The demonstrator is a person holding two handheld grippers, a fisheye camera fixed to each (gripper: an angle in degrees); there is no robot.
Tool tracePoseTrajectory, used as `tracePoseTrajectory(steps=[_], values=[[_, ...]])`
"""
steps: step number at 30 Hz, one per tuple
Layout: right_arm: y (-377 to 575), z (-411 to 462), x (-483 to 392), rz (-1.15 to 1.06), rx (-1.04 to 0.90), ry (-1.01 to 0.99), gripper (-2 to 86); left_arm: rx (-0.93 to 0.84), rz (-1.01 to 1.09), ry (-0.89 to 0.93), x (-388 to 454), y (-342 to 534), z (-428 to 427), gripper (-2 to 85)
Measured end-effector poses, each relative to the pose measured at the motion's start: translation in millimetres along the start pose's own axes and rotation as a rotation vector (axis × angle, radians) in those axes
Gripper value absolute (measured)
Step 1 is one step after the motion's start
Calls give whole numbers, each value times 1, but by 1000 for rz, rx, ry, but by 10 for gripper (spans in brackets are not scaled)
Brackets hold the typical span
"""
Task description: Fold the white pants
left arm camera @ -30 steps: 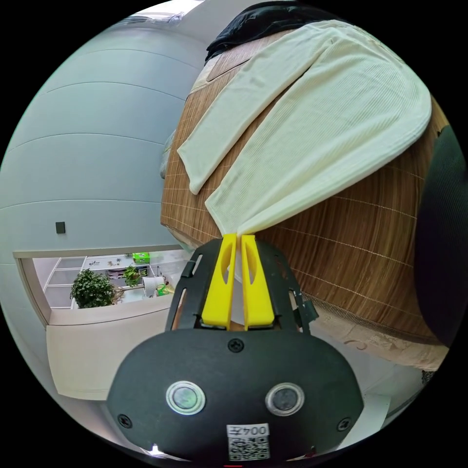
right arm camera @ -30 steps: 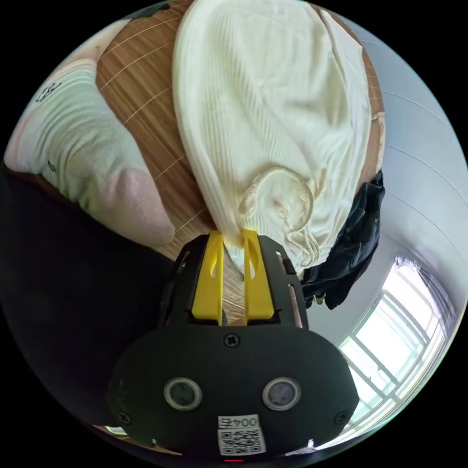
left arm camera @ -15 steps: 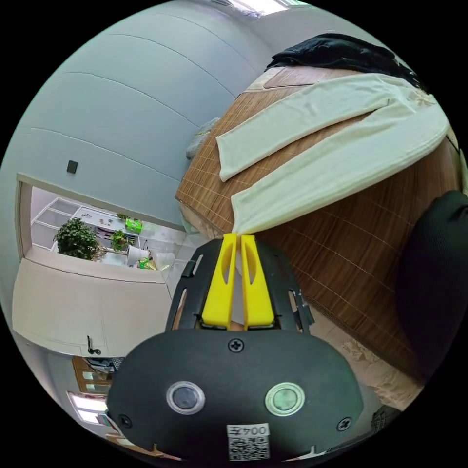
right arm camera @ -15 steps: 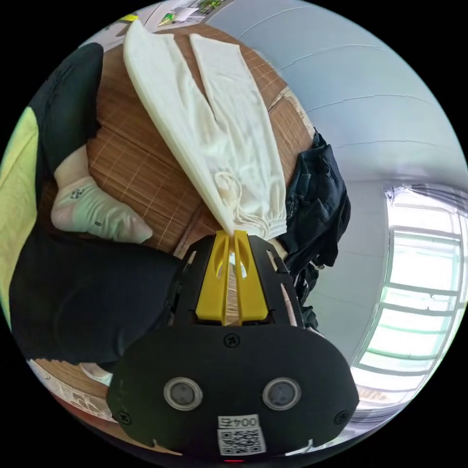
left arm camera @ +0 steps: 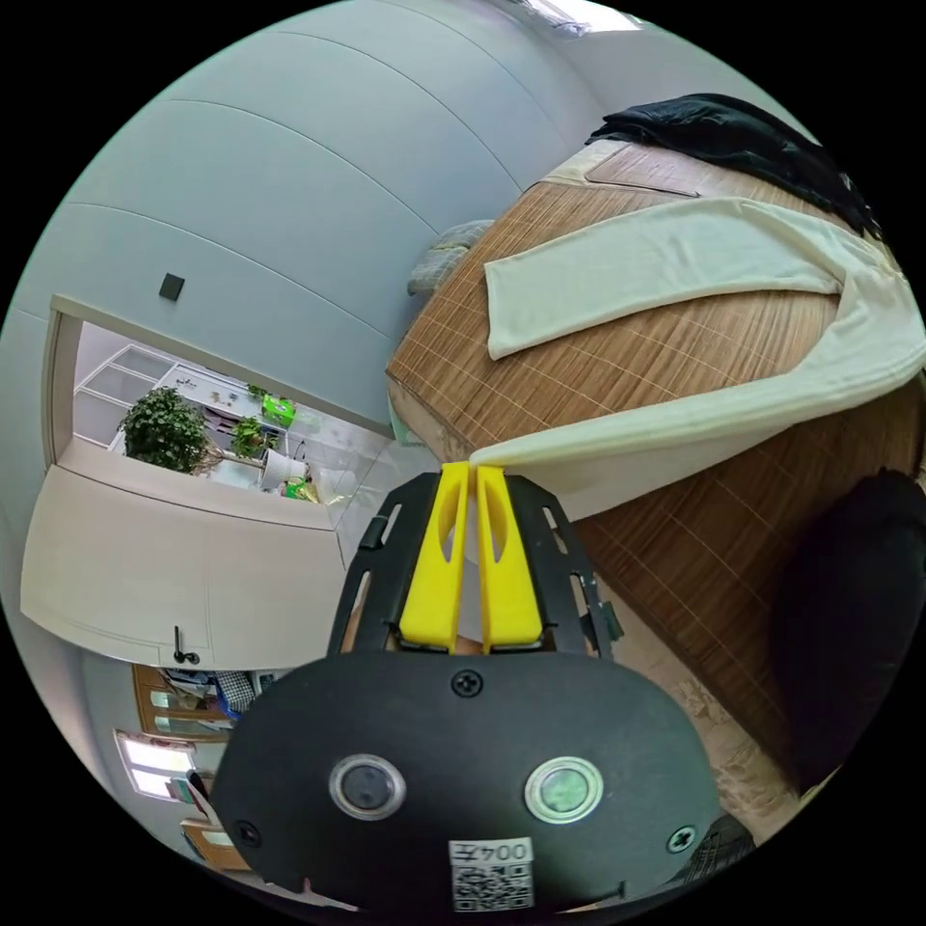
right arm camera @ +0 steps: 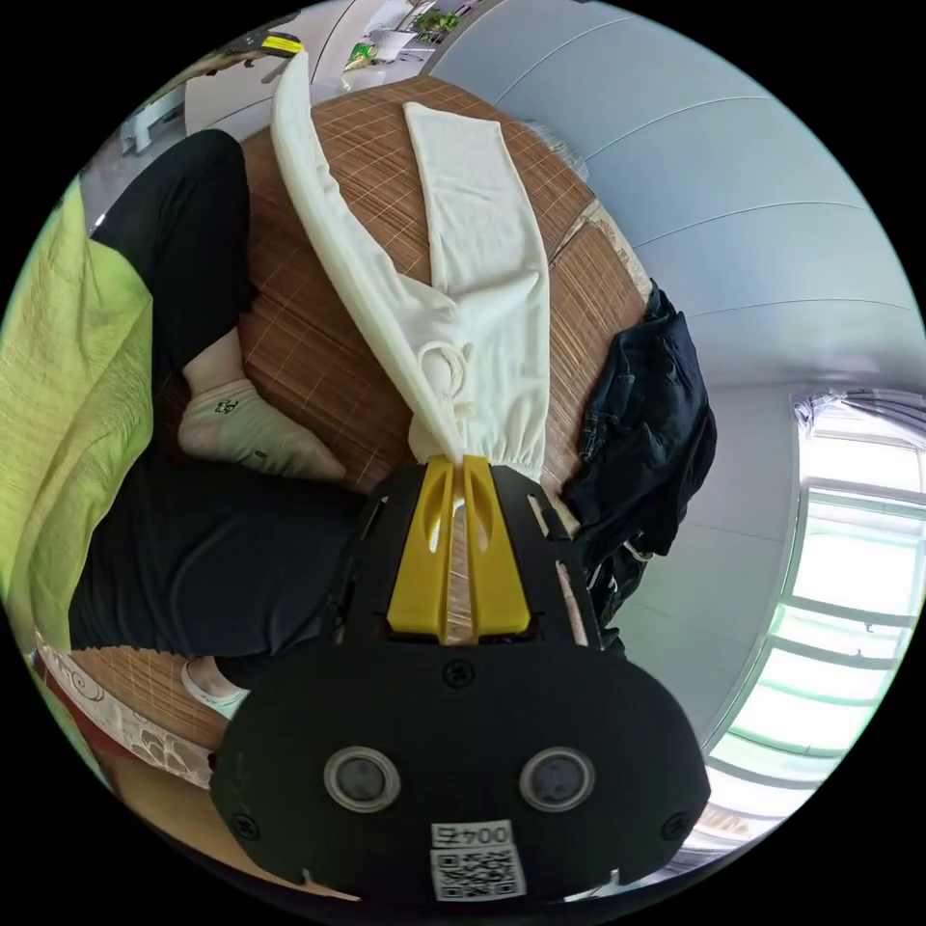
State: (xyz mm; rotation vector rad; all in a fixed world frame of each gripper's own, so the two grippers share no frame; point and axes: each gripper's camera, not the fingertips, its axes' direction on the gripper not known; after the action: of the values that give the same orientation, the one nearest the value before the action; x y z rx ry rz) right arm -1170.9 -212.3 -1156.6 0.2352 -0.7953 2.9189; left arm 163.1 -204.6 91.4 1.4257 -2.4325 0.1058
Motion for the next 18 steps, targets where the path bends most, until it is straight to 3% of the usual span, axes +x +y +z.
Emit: tracePoseTrajectory(steps=[9,16,18], values=[[-12,51,137,48,35,-132,-9,-73,148,-37,-14,-218,25,12],[-43,167,238,183,-21,-205,15,-242,330,-84,68,-409,131,23],[-52,213,256,279,-72,-212,35,-319,352,-168,100,-436,169,31]])
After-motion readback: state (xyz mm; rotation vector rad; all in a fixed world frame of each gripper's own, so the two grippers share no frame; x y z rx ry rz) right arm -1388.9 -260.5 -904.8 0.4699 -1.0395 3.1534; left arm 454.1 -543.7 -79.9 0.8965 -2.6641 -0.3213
